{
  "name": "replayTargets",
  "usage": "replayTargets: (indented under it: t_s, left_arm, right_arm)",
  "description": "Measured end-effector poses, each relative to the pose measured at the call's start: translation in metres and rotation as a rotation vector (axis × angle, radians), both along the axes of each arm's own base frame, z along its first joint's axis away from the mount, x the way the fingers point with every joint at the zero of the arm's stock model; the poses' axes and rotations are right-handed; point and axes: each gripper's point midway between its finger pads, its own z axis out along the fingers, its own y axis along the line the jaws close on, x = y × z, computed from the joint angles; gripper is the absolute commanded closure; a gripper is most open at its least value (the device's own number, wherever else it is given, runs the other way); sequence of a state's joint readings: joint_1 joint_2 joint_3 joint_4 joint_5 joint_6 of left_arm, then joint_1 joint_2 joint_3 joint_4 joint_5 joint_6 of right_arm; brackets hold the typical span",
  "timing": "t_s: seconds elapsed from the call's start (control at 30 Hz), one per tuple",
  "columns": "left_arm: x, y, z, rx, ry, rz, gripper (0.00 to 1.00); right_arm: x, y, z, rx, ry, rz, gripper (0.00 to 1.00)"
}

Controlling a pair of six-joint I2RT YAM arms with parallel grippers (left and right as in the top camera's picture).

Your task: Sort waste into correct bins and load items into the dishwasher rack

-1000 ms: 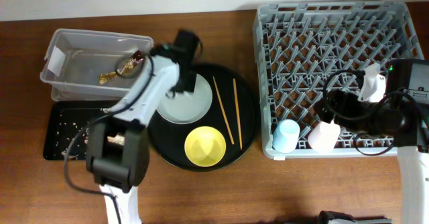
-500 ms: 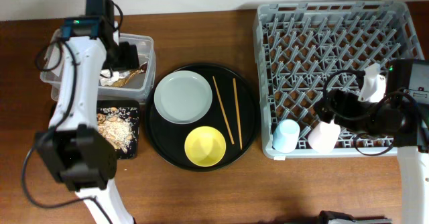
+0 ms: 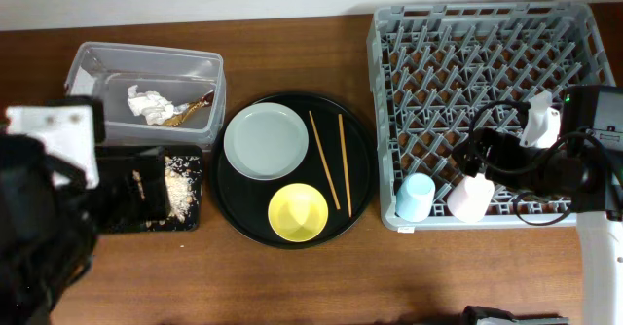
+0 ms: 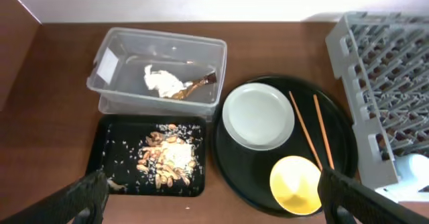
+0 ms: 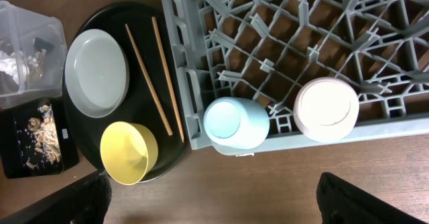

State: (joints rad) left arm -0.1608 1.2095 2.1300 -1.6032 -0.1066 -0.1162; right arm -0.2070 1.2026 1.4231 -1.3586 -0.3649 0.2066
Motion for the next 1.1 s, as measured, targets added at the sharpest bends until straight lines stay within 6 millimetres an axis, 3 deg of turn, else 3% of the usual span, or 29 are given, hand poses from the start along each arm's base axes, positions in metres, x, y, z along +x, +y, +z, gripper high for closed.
replayTargets:
  t_s: [0.1,0.17,0.3,0.37,0.4,0.43,0.57,0.73,1.03,1.1]
  left_arm:
    - [0.015,-0.001,0.024,-0.002,-0.24,-0.016,0.01]
    - [0.023,-0.003,0.007,0.001,-0.316,-0.024,0.01]
    - [0.044,-0.007,-0.08,-0.012,-0.489,-0.027,0.01]
    - [0.041,-0.008,-0.128,-0.019,-0.507,-0.038,0.01]
    - [0.04,-0.01,-0.143,-0.031,-0.552,-0.047,0.01]
    - [0.033,-0.011,-0.177,-0.038,-0.565,-0.06,0.01]
    - [0.017,-0.014,-0.218,-0.061,-0.656,-0.089,0.01]
    - [0.026,-0.018,-0.28,-0.058,-0.594,-0.1,0.01]
    - [0.026,-0.018,-0.28,-0.059,-0.595,-0.104,0.01]
    - [0.026,-0.018,-0.28,-0.059,-0.594,-0.104,0.01]
  right_arm:
    - [0.0,0.0,0.0,-0.001,0.0,0.0,0.01]
    - [0.0,0.0,0.0,-0.001,-0.001,0.0,0.01]
    - [0.0,0.0,0.0,0.0,0.0,0.001,0.01]
    - [-0.001,0.0,0.0,0.0,0.004,0.001,0.01]
    - [0.0,0.0,0.0,0.0,0.001,0.0,0.01]
    - [0.0,0.0,0.0,0.0,0.002,0.001,0.01]
    - [0.0,0.0,-0.001,0.001,0.005,0.0,0.01]
    - [0.001,0.0,-0.001,0.0,0.004,0.0,0.01]
    - [0.001,0.0,-0.001,0.0,0.003,0.001,0.01]
    - [0.026,-0.001,0.013,-0.002,-0.119,0.013,0.05]
